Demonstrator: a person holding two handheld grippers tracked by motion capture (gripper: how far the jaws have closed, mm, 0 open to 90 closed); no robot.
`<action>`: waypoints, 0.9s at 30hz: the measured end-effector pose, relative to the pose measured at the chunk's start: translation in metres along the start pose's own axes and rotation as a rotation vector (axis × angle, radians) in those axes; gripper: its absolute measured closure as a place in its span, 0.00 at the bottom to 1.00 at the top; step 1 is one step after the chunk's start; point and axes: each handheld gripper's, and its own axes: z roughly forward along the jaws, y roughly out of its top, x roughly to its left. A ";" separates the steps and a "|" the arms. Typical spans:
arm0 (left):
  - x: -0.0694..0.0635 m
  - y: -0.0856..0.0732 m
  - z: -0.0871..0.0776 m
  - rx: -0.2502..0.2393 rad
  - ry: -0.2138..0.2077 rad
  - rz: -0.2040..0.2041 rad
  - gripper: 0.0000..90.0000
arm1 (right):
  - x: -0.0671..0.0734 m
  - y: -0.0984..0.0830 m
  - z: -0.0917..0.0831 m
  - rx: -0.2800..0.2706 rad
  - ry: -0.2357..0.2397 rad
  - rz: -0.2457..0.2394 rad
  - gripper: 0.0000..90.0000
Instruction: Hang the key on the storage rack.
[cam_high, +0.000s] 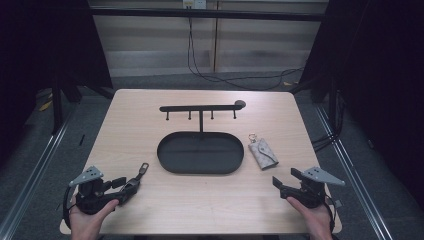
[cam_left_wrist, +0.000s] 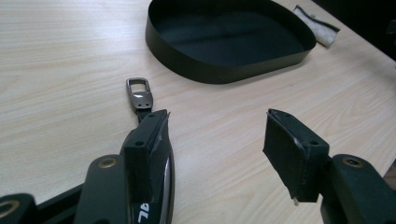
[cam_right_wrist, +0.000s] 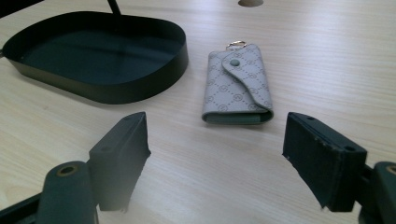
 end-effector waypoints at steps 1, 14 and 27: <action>0.000 0.000 0.001 0.002 0.003 -0.003 0.45 | 0.001 0.000 0.000 0.002 0.004 0.000 0.25; -0.002 0.003 0.001 0.015 -0.020 -0.010 0.45 | 0.000 0.001 -0.002 0.036 0.017 0.057 0.22; -0.006 0.016 0.006 0.017 0.009 -0.002 0.54 | 0.000 0.001 -0.002 0.066 0.017 0.081 0.19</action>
